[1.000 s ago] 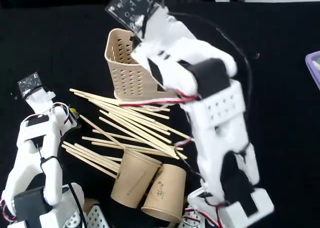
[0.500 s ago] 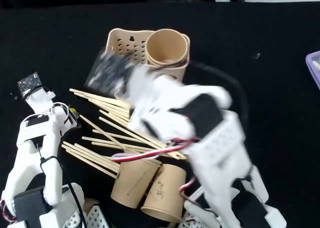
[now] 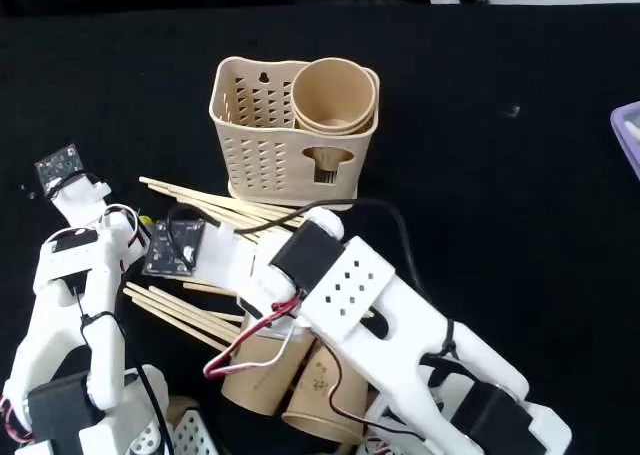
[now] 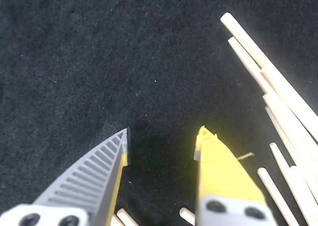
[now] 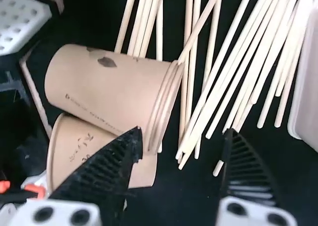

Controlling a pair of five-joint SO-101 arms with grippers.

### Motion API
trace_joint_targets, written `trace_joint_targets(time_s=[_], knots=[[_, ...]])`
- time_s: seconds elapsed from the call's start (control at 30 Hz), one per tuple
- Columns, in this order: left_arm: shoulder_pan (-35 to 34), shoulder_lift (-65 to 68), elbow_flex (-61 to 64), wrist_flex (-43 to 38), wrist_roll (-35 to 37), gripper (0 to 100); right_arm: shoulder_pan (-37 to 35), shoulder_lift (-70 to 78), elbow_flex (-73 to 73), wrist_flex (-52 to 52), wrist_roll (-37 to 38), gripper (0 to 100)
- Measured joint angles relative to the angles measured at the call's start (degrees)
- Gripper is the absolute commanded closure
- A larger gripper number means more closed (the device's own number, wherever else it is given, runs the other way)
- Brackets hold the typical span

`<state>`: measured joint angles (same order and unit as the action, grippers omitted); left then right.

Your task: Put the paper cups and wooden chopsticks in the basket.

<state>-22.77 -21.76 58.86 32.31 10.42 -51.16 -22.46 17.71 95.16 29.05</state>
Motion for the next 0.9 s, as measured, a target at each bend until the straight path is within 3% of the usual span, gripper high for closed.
trace_joint_targets(time_s=[0.23,0.47,0.57,0.9], knots=[[-2.5,0.0,0.0,0.0,0.4,78,0.0,0.0,8.4,-7.0,-4.9,73.7],[-11.5,0.0,0.0,0.0,14.8,78,0.1,0.0,12.3,-9.4,-6.2,73.7],[-11.8,0.0,0.0,-0.8,16.0,78,0.1,-0.5,13.7,-9.4,-5.5,74.0],[-11.7,0.0,0.0,-2.7,16.0,78,-2.6,-2.3,15.5,-9.3,4.8,98.6]])
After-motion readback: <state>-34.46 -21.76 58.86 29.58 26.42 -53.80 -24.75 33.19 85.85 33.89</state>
